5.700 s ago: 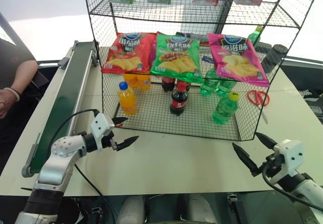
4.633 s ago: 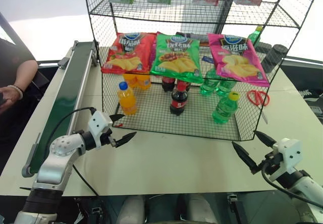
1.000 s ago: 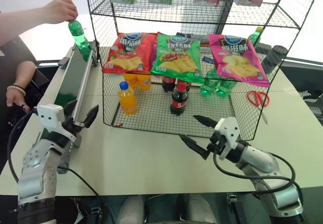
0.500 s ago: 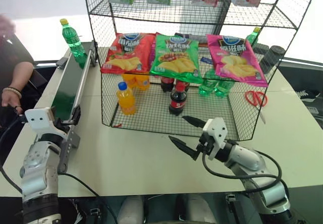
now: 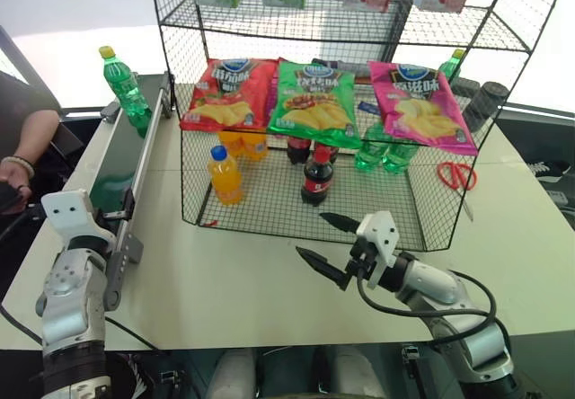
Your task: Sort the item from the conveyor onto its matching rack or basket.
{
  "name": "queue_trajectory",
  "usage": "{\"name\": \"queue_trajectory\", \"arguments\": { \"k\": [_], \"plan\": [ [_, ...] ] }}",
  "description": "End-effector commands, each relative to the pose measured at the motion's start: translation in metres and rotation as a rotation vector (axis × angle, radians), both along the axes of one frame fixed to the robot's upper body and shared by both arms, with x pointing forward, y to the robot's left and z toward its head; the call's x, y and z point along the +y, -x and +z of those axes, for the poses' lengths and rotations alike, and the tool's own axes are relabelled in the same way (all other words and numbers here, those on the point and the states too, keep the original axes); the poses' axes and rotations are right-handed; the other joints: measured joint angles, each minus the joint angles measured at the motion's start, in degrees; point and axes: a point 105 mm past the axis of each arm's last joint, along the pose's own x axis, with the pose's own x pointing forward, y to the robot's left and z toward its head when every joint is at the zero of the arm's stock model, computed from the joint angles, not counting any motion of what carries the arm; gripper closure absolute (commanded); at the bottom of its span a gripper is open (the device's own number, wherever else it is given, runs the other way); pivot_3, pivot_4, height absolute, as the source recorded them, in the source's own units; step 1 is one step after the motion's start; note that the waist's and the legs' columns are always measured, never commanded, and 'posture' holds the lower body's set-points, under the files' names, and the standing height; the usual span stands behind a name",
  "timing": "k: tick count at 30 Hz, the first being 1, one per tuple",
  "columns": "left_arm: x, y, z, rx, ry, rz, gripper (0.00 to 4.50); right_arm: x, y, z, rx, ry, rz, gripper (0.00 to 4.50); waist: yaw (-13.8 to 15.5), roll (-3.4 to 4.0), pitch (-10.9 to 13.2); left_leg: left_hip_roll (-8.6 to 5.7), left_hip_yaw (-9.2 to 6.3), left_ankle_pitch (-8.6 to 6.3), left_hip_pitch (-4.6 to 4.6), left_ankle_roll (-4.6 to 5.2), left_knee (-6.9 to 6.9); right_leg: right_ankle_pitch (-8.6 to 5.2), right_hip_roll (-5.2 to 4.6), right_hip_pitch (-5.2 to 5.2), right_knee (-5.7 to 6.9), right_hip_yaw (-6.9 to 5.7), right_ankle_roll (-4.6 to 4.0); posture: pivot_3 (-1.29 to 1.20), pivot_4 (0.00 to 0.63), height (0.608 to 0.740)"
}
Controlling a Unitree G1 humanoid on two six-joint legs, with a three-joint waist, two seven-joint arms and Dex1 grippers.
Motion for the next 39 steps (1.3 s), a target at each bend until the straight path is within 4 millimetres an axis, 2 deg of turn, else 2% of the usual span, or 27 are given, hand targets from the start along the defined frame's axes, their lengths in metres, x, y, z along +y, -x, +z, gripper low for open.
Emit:
{"name": "queue_trajectory", "arguments": {
  "k": [1, 6, 10, 19, 26, 39],
  "plan": [
    [-0.002, 0.003, 0.014, -0.05, -0.037, -0.045, 0.0, 0.007, 0.005, 0.013, -0.036, -0.033, 0.043, 0.05, -0.01, 0.0, 0.0, 0.0, 0.0, 0.0, 0.0, 0.0, 0.0, 0.0, 0.0, 0.0, 0.0, 0.0, 0.0, 0.0, 0.15, 0.732],
    [0.011, 0.005, 0.017, -0.077, 0.002, 0.036, 0.0, 0.01, 0.004, 0.013, -0.034, -0.027, 0.06, 0.05, 0.04, -0.01, 0.0, 0.0, 0.0, 0.0, -0.02, 0.0, 0.0, 0.0, -0.03, -0.01, 0.0, 0.0, 0.0, 0.0, 0.15, 0.732],
    [0.005, 0.003, 0.016, -0.095, 0.014, 0.02, 0.0, 0.013, 0.003, 0.016, -0.035, -0.032, 0.078, 0.05, 0.0, 0.0, 0.0, 0.0, 0.0, 0.0, -0.01, 0.0, 0.0, 0.0, -0.03, -0.01, -0.01, 0.0, 0.0, 0.0, 0.15, 0.732],
    [0.006, 0.0, 0.017, -0.123, 0.022, 0.043, 0.0, 0.019, 0.005, 0.018, -0.021, -0.038, 0.122, 0.05, 0.02, -0.01, 0.0, 0.0, 0.0, 0.0, -0.02, 0.0, 0.0, 0.0, -0.03, -0.01, -0.01, -0.01, 0.0, 0.0, 0.15, 0.732],
    [-0.004, -0.004, 0.015, -0.138, 0.034, 0.038, 0.0, 0.022, 0.007, 0.02, -0.017, -0.044, 0.155, 0.05, 0.0, -0.01, 0.0, 0.0, 0.0, 0.0, -0.03, 0.0, -0.01, 0.0, -0.03, -0.02, -0.02, -0.01, 0.0, 0.0, 0.15, 0.732],
    [0.008, 0.009, 0.015, -0.125, 0.021, 0.079, 0.0, 0.024, 0.008, 0.02, -0.003, -0.048, 0.193, 0.05, -0.01, -0.02, 0.0, 0.0, 0.0, 0.0, -0.03, 0.0, -0.02, 0.0, -0.03, -0.03, -0.02, -0.01, 0.0, 0.0, 0.15, 0.732]
  ]
}}
